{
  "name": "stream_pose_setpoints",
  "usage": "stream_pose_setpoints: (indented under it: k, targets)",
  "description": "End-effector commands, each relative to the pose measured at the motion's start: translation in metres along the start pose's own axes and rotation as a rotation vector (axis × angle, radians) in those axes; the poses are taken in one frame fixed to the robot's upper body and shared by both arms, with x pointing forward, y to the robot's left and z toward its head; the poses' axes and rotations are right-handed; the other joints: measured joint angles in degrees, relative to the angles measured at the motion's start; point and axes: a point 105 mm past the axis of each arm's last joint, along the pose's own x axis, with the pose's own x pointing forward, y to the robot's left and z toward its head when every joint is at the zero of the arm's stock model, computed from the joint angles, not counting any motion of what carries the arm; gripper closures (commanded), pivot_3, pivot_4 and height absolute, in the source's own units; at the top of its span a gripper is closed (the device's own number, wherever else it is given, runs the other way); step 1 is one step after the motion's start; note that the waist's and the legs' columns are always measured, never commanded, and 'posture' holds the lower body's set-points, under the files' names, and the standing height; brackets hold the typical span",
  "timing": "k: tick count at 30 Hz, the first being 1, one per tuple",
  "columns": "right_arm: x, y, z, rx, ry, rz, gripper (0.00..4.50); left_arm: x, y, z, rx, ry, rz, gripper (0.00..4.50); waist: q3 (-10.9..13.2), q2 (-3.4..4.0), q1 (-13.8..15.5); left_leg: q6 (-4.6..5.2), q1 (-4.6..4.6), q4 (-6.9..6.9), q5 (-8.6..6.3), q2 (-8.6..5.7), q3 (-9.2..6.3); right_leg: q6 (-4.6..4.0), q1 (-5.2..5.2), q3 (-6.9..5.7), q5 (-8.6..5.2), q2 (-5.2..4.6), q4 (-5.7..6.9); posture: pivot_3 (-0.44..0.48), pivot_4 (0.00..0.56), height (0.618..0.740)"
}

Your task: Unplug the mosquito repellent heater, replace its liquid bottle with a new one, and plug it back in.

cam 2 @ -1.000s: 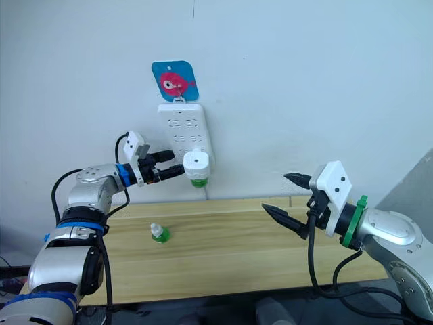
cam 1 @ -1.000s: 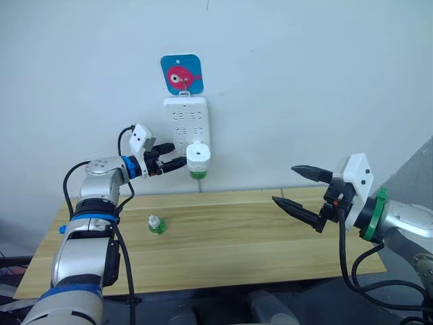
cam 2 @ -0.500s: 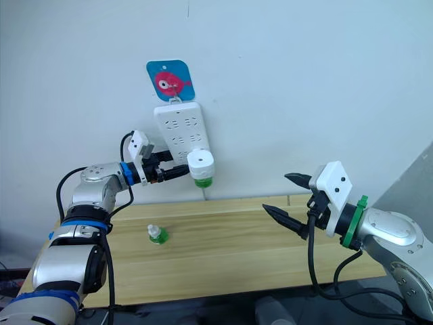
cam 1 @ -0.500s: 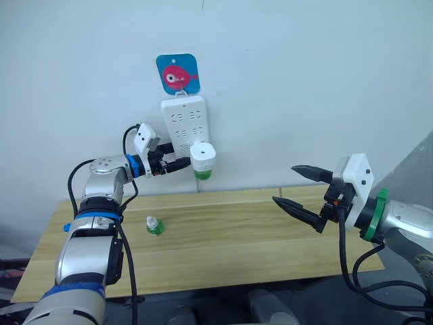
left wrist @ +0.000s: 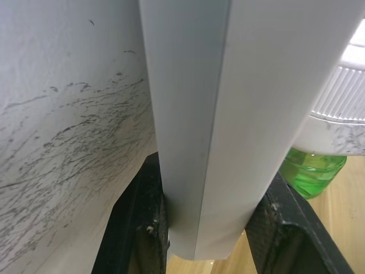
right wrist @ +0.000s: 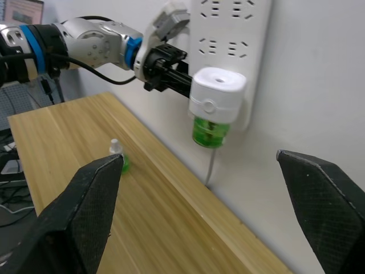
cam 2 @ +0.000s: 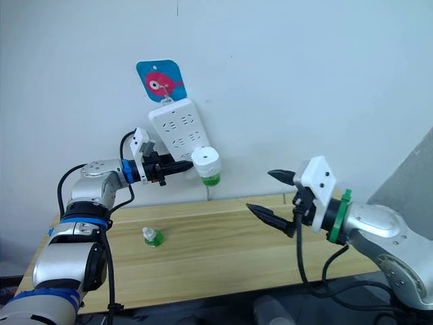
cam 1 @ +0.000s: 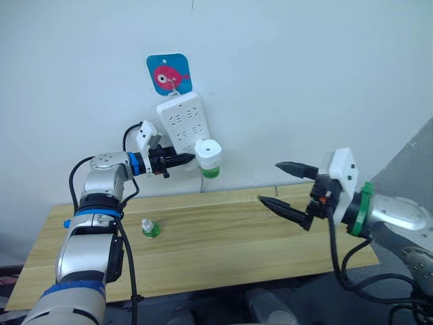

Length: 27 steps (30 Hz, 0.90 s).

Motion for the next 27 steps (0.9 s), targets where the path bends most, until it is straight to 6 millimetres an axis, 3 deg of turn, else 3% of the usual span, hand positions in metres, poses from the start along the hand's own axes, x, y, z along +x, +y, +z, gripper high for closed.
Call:
stream_pose_setpoints:
  k: [1, 5, 10, 16, 27]
  targets:
    - [0.019, -0.004, 0.000, -0.021, 0.014, -0.048, 0.00, 0.001, -0.002, 0.025, 0.052, -0.066, -0.014, 3.17, 0.0, 0.01, 0.0, 0.00, -0.04, 0.00, 0.00, 0.01, -0.01, 0.00, -0.03, -0.01, 0.00, 0.00, 0.00, -0.288, 0.076, 0.740]
    - [0.048, -0.011, -0.001, 0.006, 0.033, -0.121, 0.00, 0.001, -0.003, 0.026, 0.050, -0.066, -0.012, 3.17, 0.0, 0.02, 0.1, -0.01, -0.22, 0.02, 0.01, 0.01, -0.15, -0.01, -0.21, -0.11, 0.00, 0.01, 0.08, -0.286, 0.079, 0.740]
    - [0.086, -0.011, 0.011, 0.027, 0.011, -0.201, 0.00, 0.001, -0.004, 0.025, 0.049, -0.064, -0.007, 3.17, 0.0, 0.03, 0.2, -0.02, -0.58, 0.09, 0.02, -0.02, -0.32, -0.26, -0.65, -0.23, 0.15, -0.02, 0.41, -0.279, 0.081, 0.740]
    - [0.103, -0.014, 0.022, 0.043, -0.008, -0.226, 0.00, 0.001, -0.004, 0.026, 0.052, -0.069, -0.002, 3.17, 0.0, 0.04, 0.1, -0.10, -0.70, 0.12, 0.10, -0.14, -0.51, -0.31, -0.92, -0.39, 0.12, -0.09, 0.87, -0.274, 0.076, 0.740]
    - [0.128, -0.017, 0.021, 0.125, -0.014, -0.261, 0.00, 0.003, -0.005, 0.028, 0.054, -0.073, 0.000, 3.17, 0.0, 0.05, -0.2, -0.11, -0.78, 0.10, 0.29, -0.19, -1.02, -0.32, -0.89, -0.96, 0.12, -0.09, 1.05, -0.277, 0.072, 0.740]
